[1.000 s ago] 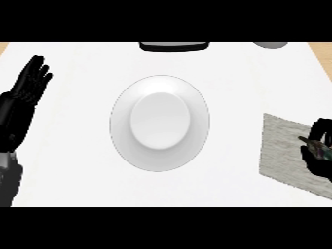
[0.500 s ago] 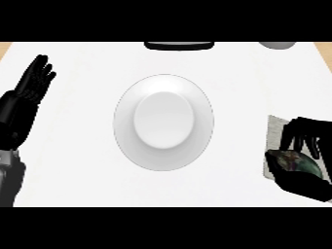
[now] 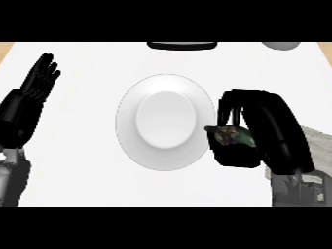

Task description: Pick the eggplant from the placemat and place it in the plate

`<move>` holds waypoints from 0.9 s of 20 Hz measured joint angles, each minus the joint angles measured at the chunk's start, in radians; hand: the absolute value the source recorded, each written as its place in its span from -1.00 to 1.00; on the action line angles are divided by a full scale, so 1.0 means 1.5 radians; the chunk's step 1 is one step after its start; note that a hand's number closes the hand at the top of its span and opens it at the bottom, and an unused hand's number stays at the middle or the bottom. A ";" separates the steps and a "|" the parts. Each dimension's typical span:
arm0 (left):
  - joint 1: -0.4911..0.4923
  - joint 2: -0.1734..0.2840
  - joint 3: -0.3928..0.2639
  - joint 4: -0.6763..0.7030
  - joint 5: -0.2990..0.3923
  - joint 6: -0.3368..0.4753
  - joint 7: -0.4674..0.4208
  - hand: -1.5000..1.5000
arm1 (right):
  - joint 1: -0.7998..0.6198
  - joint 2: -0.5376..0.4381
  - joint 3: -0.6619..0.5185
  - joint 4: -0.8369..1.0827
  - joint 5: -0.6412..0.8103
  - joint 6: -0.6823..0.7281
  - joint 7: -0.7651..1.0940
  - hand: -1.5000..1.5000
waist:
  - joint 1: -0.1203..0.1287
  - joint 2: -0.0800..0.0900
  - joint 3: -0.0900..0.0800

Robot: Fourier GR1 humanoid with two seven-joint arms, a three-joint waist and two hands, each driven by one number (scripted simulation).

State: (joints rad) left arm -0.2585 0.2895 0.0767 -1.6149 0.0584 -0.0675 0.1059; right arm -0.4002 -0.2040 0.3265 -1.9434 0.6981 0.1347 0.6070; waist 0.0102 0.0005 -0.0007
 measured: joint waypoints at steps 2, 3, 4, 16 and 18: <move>-0.012 0.000 0.002 -0.003 0.002 0.000 0.018 0.00 | -0.028 0.040 0.017 0.052 0.017 -0.017 0.002 1.00 | 0.000 0.000 0.000; -0.015 0.001 0.004 0.000 0.003 -0.002 0.019 0.00 | -0.042 0.058 0.020 0.084 0.022 -0.026 -0.002 1.00 | 0.001 0.000 0.000; -0.014 0.000 0.006 0.003 0.000 -0.002 0.013 0.00 | -0.054 0.072 0.021 0.116 0.029 -0.037 -0.010 1.00 | 0.000 0.001 0.000; -0.040 -0.016 0.004 0.030 -0.013 -0.005 0.006 0.00 | -0.255 0.132 0.070 0.543 0.026 -0.212 -0.046 1.00 | 0.010 0.004 0.000; -0.036 -0.022 -0.004 0.024 -0.018 -0.004 0.004 0.00 | -0.280 0.134 0.082 0.606 -0.007 -0.244 -0.057 1.00 | 0.014 0.004 0.000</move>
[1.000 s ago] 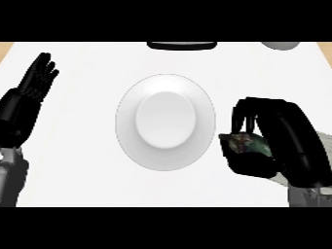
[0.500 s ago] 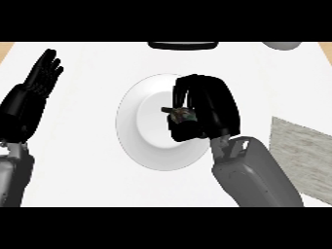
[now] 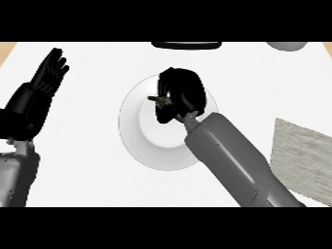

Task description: Pick the eggplant from the placemat and place it in the plate

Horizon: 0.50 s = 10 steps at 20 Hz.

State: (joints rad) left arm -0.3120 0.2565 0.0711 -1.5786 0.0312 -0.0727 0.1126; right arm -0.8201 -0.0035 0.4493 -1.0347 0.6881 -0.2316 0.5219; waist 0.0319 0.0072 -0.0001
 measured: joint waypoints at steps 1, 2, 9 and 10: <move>0.001 -0.003 -0.002 0.004 -0.003 0.000 -0.006 0.00 | -0.005 0.001 0.010 0.021 -0.021 -0.027 0.003 -1.00 | 0.003 0.001 0.000; 0.002 -0.002 -0.002 -0.006 0.000 -0.002 0.002 0.00 | -0.015 0.001 0.015 0.041 -0.041 -0.044 0.007 -1.00 | 0.004 0.000 0.000; -0.011 -0.003 0.001 -0.006 0.004 -0.008 0.005 0.00 | -0.073 0.002 0.041 0.169 -0.208 -0.127 -0.067 -1.00 | 0.018 0.005 0.000; -0.007 -0.004 0.000 -0.011 0.005 -0.010 0.007 0.00 | -0.074 0.002 0.046 0.173 -0.232 -0.140 -0.083 -1.00 | 0.020 0.005 0.000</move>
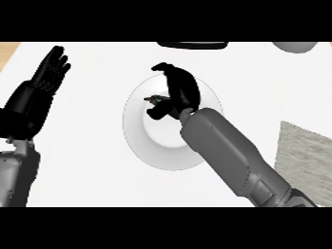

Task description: Pick the eggplant from the placemat and place it in the plate

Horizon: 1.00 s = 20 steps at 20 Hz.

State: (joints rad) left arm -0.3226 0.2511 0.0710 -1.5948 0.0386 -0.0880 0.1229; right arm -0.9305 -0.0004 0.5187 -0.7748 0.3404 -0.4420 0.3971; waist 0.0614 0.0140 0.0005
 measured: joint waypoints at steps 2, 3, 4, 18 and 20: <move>0.000 0.000 0.000 0.000 -0.001 0.000 0.002 0.00 | -0.003 0.000 0.004 0.008 -0.038 -0.027 -0.038 -1.00 | -0.001 0.000 0.000; -0.004 -0.001 0.000 0.000 0.000 0.000 0.009 0.00 | -0.010 0.000 0.004 0.010 -0.055 -0.045 -0.049 -1.00 | 0.000 0.000 0.000; -0.009 -0.001 0.000 0.006 -0.002 -0.001 0.003 0.00 | -0.016 0.000 -0.001 0.015 -0.072 -0.064 -0.064 -1.00 | 0.002 0.001 0.000; 0.033 0.008 0.024 -0.016 -0.003 -0.004 -0.002 0.00 | 0.066 -0.037 -0.119 -0.075 -0.250 -0.108 -0.229 -1.00 | -0.036 -0.009 0.000; 0.039 0.010 0.029 -0.020 -0.002 -0.006 -0.002 0.00 | 0.093 -0.064 -0.145 -0.101 -0.267 -0.083 -0.244 -1.00 | -0.039 -0.009 0.000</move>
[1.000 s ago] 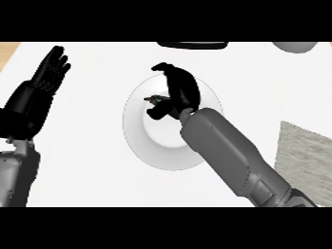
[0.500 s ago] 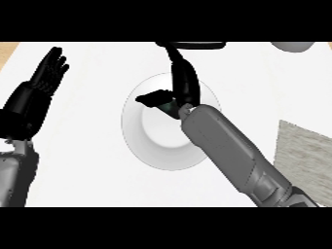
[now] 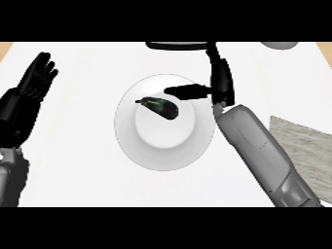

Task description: Pick the eggplant from the placemat and place it in the plate

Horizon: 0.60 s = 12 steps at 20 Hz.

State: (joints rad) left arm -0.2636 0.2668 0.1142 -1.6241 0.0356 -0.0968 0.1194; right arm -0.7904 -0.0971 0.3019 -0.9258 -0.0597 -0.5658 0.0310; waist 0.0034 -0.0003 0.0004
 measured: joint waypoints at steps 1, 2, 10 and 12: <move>-0.001 -0.003 0.000 0.003 -0.004 0.005 -0.001 0.00 | 0.018 -0.013 -0.006 -0.022 -0.005 0.012 0.000 -1.00 | -0.002 0.000 0.000; -0.007 -0.001 0.004 0.004 -0.001 0.003 0.007 0.00 | 0.036 -0.023 -0.014 -0.041 -0.008 0.021 -0.005 -1.00 | -0.003 -0.001 0.000; -0.009 -0.007 0.002 -0.002 -0.008 0.004 0.017 0.00 | 0.200 -0.137 -0.070 -0.181 -0.044 0.140 -0.064 -1.00 | -0.007 -0.001 0.000; -0.019 -0.013 0.000 0.017 -0.016 0.008 0.004 0.00 | 0.220 -0.162 -0.090 -0.193 -0.053 0.175 -0.075 -1.00 | -0.007 -0.001 0.000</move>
State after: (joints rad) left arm -0.2914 0.2467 0.1140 -1.5984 0.0112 -0.0849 0.1259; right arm -0.4599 -0.3407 0.1661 -1.2151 -0.1394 -0.3028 -0.0809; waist -0.0075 -0.0012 0.0002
